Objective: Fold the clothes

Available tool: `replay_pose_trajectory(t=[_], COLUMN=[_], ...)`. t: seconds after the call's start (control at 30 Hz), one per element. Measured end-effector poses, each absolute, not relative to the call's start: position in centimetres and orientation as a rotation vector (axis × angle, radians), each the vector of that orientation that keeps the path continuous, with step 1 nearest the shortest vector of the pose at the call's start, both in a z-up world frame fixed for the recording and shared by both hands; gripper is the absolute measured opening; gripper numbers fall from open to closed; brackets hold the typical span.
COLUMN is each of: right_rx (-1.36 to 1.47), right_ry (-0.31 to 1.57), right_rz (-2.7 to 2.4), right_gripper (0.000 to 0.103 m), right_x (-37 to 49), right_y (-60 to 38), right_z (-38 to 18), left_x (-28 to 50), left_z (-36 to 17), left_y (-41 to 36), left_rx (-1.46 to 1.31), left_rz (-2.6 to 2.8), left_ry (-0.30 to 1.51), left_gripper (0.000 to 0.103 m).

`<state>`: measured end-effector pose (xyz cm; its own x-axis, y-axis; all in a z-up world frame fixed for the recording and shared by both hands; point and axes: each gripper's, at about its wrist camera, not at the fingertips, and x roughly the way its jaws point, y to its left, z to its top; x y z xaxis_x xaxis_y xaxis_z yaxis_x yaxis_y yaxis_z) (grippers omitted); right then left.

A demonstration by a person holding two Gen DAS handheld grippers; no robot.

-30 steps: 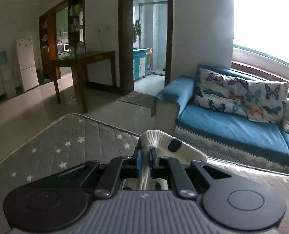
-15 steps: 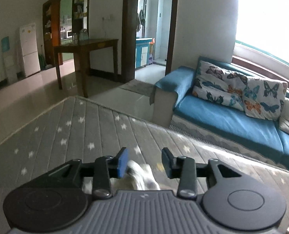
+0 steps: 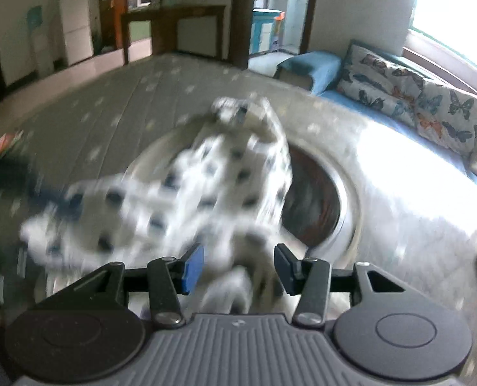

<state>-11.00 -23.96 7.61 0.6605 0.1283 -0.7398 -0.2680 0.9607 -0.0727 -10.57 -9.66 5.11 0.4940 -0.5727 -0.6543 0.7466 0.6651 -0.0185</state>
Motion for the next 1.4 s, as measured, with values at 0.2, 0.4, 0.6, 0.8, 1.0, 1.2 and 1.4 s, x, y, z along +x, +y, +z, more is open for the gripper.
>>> replay_pose_trajectory(t=[0.2, 0.4, 0.6, 0.8, 1.0, 1.2, 1.4], right_rx=[-0.216, -0.254, -0.297, -0.25, -0.14, -0.097, -0.062], right_ry=[0.749, 0.664, 0.625, 0.704, 0.778, 0.807, 0.811], right_rz=[0.25, 0.266, 0.322, 0.356, 0.333, 0.34, 0.342], right_gripper=[0.049, 0.049, 0.053, 0.053, 0.058, 0.058, 0.058], right_x=[-15.0, -18.7, -20.1, -19.4, -18.3, -18.9, -19.5], right_y=[-22.3, -20.5, -18.6, -18.3, -19.4, -20.1, -20.7], right_z=[6.7, 6.2, 6.4, 4.7, 2.9, 2.9, 3.2], left_x=[-6.3, -1.8, 0.5, 1.5, 1.4, 1.8, 2.2], left_z=[5.9, 5.6, 4.8, 3.1, 3.2, 3.6, 2.3], left_y=[-9.4, -9.6, -11.5, -12.8, -11.0, -6.7, -4.1], left_rx=[0.244, 0.166, 0.16, 0.194, 0.251, 0.218, 0.197], left_rz=[-0.688, -0.657, -0.694, -0.685, -0.538, -0.382, -0.353], left_ry=[0.688, 0.764, 0.813, 0.846, 0.77, 0.752, 0.83], left_gripper=[0.058, 0.05, 0.046, 0.008, 0.002, 0.002, 0.01])
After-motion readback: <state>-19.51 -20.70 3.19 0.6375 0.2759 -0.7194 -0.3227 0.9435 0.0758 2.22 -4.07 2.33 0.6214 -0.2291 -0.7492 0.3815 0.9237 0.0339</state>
